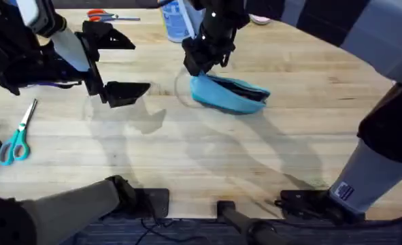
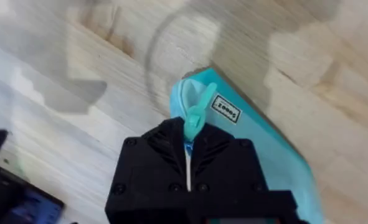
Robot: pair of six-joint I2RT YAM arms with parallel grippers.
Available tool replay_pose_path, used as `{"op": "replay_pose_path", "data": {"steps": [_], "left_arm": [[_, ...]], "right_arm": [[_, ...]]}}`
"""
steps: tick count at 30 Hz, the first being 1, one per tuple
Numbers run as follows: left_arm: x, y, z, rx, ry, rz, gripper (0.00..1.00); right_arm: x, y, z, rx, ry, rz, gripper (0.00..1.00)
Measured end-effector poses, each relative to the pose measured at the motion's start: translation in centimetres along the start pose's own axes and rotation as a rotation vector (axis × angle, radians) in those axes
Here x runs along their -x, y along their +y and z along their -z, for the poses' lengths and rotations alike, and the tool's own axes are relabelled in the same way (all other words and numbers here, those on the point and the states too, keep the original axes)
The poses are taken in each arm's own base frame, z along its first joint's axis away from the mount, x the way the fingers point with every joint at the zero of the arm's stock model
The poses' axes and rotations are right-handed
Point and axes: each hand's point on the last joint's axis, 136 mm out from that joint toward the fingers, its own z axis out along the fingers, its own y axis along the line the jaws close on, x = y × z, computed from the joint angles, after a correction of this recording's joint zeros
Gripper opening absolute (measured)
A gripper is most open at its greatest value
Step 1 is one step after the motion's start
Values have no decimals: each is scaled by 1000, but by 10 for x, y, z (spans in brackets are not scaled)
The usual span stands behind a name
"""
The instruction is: Unzip the bag, pick up the pens from the table one at a time and place them inside, then zip the bag closed.
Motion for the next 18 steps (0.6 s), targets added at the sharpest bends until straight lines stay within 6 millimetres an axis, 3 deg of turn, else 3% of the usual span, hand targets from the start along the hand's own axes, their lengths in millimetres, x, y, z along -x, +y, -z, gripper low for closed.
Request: {"op": "replay_pose_path", "data": {"steps": [11,18], "left_arm": [[0,0,0,0,0,0,993],[0,0,0,0,0,0,993]], "right_arm": [[-5,4,0,22,26,-397,31],[-3,11,0,68,32,-490,31]]}}
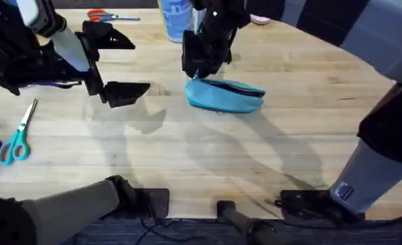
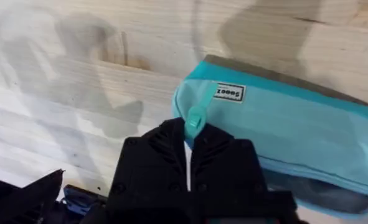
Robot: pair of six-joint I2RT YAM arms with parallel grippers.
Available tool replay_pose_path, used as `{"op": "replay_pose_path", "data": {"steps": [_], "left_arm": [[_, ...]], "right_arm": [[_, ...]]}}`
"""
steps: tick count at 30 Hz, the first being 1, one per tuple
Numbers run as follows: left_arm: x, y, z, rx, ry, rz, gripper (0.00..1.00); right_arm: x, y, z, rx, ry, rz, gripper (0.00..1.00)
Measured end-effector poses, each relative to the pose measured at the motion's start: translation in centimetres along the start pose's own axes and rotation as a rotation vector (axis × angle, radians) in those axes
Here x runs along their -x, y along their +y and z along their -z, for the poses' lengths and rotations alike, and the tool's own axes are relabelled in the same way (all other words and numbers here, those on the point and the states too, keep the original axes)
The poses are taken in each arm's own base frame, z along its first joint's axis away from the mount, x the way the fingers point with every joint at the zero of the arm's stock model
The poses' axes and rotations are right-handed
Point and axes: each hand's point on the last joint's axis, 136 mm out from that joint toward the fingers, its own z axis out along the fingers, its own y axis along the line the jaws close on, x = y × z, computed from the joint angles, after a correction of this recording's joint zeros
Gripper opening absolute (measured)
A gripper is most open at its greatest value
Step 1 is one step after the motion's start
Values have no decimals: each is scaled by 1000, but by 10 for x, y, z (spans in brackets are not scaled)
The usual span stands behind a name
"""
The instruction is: Unzip the bag, pick up the pens from the table one at a time and place them inside, then zip the bag closed.
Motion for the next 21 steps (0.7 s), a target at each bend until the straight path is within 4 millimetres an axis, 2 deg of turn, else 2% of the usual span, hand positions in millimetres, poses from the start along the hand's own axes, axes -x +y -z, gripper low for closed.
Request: {"op": "replay_pose_path", "data": {"steps": [14,21], "left_arm": [[1,4,0,11,-4,-19,993],[15,6,1,22,-88,-36,993]], "right_arm": [[2,-2,1,9,4,-34,31],[4,-4,1,18,6,-46,31]]}}
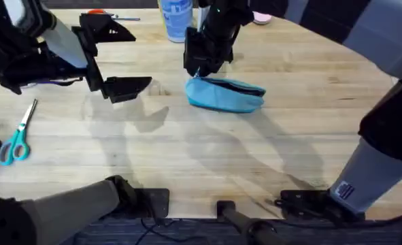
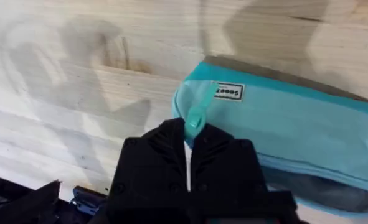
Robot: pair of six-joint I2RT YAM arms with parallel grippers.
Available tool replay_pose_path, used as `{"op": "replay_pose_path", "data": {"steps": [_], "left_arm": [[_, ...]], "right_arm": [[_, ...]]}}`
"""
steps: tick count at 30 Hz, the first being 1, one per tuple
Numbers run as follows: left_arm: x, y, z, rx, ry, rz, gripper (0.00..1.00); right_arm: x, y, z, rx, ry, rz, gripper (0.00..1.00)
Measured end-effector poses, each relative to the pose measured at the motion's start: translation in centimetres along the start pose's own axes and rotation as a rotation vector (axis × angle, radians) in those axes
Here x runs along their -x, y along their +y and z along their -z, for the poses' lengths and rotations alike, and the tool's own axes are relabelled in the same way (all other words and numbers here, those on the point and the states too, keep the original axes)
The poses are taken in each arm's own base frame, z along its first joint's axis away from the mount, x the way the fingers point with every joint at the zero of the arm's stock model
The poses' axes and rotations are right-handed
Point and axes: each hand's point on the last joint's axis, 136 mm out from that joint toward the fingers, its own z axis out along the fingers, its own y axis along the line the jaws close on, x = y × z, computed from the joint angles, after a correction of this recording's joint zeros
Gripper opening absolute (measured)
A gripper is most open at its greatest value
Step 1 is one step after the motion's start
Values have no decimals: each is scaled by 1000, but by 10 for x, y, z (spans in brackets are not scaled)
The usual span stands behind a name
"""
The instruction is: Unzip the bag, pick up the pens from the table one at a time and place them inside, then zip the bag closed.
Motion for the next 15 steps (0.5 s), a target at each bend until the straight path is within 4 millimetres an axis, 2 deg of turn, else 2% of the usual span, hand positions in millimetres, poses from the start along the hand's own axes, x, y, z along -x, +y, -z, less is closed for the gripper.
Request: {"op": "replay_pose_path", "data": {"steps": [9,15], "left_arm": [[4,-5,0,-15,-24,33,993],[2,-18,0,-52,-4,107,993]], "right_arm": [[0,0,0,0,0,0,31],[0,0,0,0,0,0,31]]}}
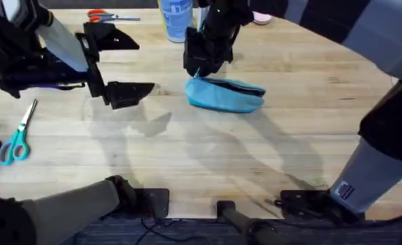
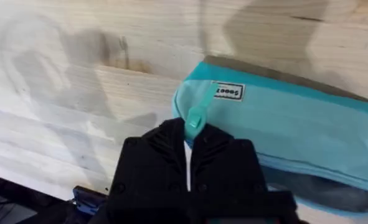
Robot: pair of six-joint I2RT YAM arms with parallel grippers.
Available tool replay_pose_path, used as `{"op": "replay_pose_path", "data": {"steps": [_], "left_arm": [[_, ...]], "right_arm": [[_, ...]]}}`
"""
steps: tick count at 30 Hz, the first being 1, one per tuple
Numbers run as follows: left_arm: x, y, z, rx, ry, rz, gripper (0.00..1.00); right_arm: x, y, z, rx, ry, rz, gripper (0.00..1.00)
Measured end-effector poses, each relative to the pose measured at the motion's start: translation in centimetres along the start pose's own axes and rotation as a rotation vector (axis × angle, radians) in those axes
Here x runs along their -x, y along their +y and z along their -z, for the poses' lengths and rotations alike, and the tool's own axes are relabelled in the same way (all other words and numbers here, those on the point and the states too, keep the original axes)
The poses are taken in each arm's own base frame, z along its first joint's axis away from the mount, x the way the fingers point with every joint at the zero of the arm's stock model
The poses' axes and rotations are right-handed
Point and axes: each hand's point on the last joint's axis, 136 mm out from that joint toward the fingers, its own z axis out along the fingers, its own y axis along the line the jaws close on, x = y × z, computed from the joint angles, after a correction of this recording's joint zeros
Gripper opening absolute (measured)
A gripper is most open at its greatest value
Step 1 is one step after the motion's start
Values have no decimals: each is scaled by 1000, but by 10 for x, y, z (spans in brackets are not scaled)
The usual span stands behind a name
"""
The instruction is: Unzip the bag, pick up the pens from the table one at a time and place them inside, then zip the bag closed.
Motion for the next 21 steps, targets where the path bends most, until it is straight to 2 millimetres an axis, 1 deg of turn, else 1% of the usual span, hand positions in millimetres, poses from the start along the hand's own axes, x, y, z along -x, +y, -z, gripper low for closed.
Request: {"op": "replay_pose_path", "data": {"steps": [4,8,10,17,21], "left_arm": [[-7,-2,-3,-22,6,45,994],[-22,-2,-14,-71,2,100,996],[-28,-6,-21,-109,-4,108,994],[-40,-11,-49,-203,-46,39,994],[-50,-14,-67,-251,-68,45,994]], "right_arm": [[0,0,0,0,0,0,31],[0,0,0,0,0,0,31],[0,0,0,0,0,0,31],[0,0,0,0,0,0,31],[0,0,0,0,1,0,31]]}}
